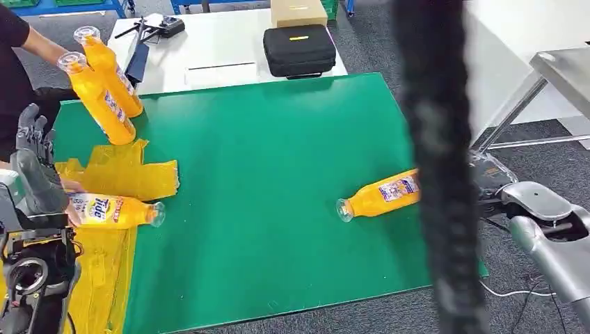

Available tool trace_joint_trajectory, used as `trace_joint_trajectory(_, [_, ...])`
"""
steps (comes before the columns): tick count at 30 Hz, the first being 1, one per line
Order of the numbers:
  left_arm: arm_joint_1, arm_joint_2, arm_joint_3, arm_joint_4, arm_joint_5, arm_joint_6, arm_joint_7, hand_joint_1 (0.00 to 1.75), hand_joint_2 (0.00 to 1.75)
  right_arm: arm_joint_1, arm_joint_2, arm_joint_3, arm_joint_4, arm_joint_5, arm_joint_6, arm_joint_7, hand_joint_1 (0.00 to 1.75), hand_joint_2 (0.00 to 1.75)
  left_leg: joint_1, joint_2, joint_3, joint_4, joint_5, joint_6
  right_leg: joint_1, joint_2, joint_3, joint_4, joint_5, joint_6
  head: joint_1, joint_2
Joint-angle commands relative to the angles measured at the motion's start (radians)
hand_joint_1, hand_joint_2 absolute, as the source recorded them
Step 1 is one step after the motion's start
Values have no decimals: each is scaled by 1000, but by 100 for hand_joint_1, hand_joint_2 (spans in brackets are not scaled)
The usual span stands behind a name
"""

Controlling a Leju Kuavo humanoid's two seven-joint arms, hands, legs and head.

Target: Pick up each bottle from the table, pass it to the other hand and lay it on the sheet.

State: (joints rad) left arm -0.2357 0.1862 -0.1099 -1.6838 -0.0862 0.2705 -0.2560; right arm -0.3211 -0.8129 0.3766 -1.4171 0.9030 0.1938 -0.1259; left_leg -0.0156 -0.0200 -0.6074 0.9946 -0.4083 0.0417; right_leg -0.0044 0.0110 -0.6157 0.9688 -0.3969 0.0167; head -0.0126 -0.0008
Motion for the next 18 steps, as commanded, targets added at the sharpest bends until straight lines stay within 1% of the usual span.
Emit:
trace_joint_trajectory(1, [-67,-33,-42,30,20,-1,12,0,0,-208,79,279,256,16,30,-18,0,175,2,5,5,0,-2,-3,2,3,4,-1,0,0,0,0])
trace_joint_trajectory(3, [-70,-35,-44,27,35,-8,11,0,0,-208,78,301,274,17,23,-18,0,175,1,2,2,0,-1,-2,2,1,3,-1,0,0,0,0])
trace_joint_trajectory(4, [-70,-35,-46,21,45,-10,11,0,0,-211,83,315,294,24,9,-19,0,175,2,3,5,0,-2,-3,2,1,5,-2,0,0,0,0])
trace_joint_trajectory(6, [-69,-31,-54,15,48,-10,9,0,0,-219,100,337,333,34,-7,-18,0,175,2,2,3,0,-1,-2,2,1,3,-2,0,0,0,0])
trace_joint_trajectory(8, [-69,-30,-62,8,55,-8,3,0,0,-237,127,358,398,43,-30,-22,0,175,2,4,7,0,-3,-4,2,1,7,-2,-1,0,0,0])
trace_joint_trajectory(9, [-69,-29,-66,5,56,-8,3,0,0,-246,133,370,417,55,-40,-22,0,175,2,2,3,0,-1,-2,2,1,3,-2,0,0,0,0])
trace_joint_trajectory(10, [-69,-29,-69,3,56,-8,3,0,0,-253,140,375,435,58,-50,-24,0,175,2,3,5,0,-2,-3,2,1,5,-2,0,0,0,0])
trace_joint_trajectory(12, [-69,-29,-69,3,56,-8,3,0,0,-253,140,375,435,58,-50,-24,0,175,1,2,2,0,-1,-2,1,1,3,-1,0,0,0,0])
trace_joint_trajectory(13, [-71,-30,-70,2,56,-8,3,0,0,-256,141,374,436,58,-50,-24,0,175,2,4,7,1,-3,-5,2,1,7,-1,-2,0,0,0])
trace_joint_trajectory(14, [-71,-30,-70,2,56,-8,3,0,0,-256,141,374,436,58,-50,-24,0,175,1,2,3,0,-1,-3,1,1,3,-1,0,0,0,0])
trace_joint_trajectory(15, [-71,-30,-70,2,56,-8,3,0,0,-256,141,374,436,58,-50,-24,0,175,2,3,5,1,-2,-4,2,1,5,-1,-1,0,0,0])
trace_joint_trajectory(18, [-73,-29,-73,3,56,-7,2,0,0,-264,149,381,454,59,-48,-26,0,175,1,1,2,0,-1,-2,1,0,2,-1,0,0,0,0])
